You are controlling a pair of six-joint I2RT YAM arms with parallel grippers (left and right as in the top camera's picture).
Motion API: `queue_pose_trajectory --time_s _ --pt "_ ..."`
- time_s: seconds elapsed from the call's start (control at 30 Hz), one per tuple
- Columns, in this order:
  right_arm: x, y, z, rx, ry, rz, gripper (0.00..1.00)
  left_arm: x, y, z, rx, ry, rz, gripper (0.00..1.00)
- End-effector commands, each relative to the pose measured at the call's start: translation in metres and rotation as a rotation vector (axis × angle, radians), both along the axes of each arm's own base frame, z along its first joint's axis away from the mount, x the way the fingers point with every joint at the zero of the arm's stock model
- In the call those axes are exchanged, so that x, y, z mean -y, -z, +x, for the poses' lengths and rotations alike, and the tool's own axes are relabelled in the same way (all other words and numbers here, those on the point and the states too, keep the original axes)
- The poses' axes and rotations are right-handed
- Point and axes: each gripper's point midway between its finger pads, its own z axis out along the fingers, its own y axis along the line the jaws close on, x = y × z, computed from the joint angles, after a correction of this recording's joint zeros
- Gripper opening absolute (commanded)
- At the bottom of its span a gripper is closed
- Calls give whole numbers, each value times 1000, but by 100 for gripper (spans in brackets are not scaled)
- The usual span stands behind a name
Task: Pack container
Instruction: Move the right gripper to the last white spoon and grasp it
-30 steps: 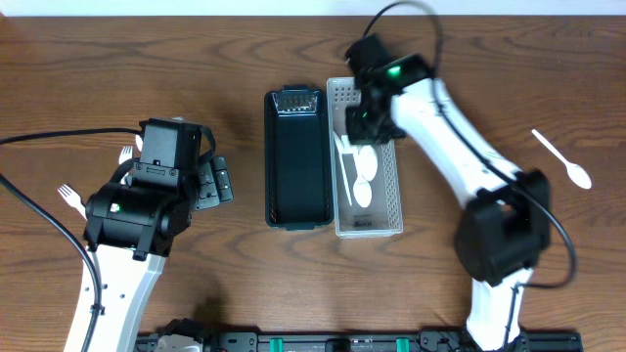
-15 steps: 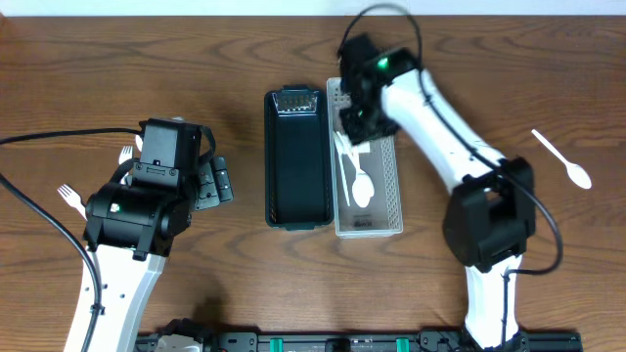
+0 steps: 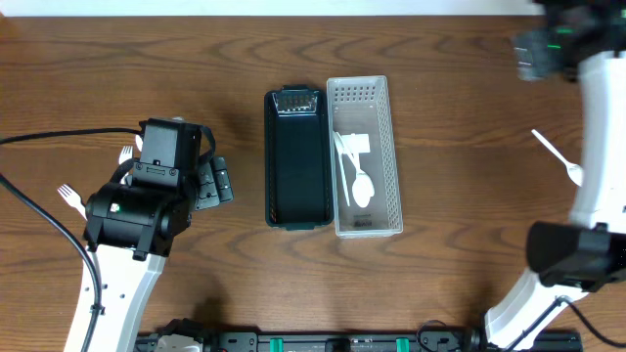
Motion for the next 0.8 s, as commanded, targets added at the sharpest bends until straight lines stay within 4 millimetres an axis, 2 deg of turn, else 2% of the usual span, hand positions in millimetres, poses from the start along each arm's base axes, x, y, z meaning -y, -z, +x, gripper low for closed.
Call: queue_pose_trajectory --time_s 0.0,0.07,0.17,0.3,0.4,0.53,0.77 --pt "38 45 0 -126 -87 30 83 -2 -5 2 12 -15 3 95" --pt "66 66 -3 -164 -40 44 82 -2 -5 2 12 -15 3 94" --pt "89 96 -5 -191 0 115 81 -2 -5 2 12 -16 3 94" --pt "98 136 -2 -218 12 249 78 -2 -5 2 13 -16 3 94" --pt "106 174 -7 -299 45 273 75 -2 -5 2 13 -16 3 94" --pt "108 209 -13 -376 58 308 74 -2 -5 2 13 -16 3 94" --pt "112 243 -23 -458 76 314 73 -2 -5 3 18 -16 2 94"
